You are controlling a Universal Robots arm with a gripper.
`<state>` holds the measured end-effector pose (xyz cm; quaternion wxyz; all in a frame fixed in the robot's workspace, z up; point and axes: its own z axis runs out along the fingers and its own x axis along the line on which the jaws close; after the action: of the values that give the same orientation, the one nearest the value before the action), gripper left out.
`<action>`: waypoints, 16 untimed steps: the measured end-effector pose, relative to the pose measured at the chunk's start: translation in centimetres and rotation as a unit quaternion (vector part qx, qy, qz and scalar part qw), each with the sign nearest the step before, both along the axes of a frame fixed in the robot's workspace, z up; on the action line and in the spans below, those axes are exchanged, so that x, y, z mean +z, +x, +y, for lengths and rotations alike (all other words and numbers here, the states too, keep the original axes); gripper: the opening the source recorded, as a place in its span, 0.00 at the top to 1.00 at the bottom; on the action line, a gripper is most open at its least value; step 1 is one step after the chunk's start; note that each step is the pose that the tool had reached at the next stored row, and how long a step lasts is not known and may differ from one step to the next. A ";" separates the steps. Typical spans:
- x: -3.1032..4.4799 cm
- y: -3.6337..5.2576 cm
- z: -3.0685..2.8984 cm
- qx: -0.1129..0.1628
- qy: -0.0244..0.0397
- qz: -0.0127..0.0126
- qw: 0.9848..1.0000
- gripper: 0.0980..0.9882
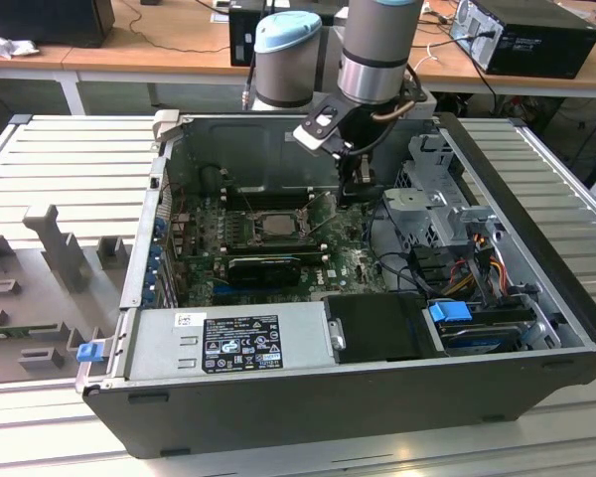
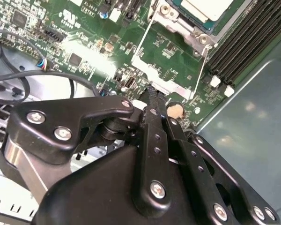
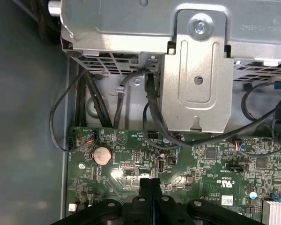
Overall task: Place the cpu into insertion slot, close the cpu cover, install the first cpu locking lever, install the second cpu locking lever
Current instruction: 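Close the cpu cover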
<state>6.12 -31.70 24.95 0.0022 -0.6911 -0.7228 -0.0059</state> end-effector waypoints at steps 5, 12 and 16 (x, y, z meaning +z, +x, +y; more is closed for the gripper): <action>-0.18 -0.60 0.00 0.000 0.005 0.001 1.000 0.99; -0.22 -1.03 0.00 0.000 0.005 0.001 1.000 0.99; -0.22 -1.31 0.00 0.000 0.005 0.001 1.000 0.99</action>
<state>4.81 -31.71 24.73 0.0070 -0.6910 -0.7227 -0.0088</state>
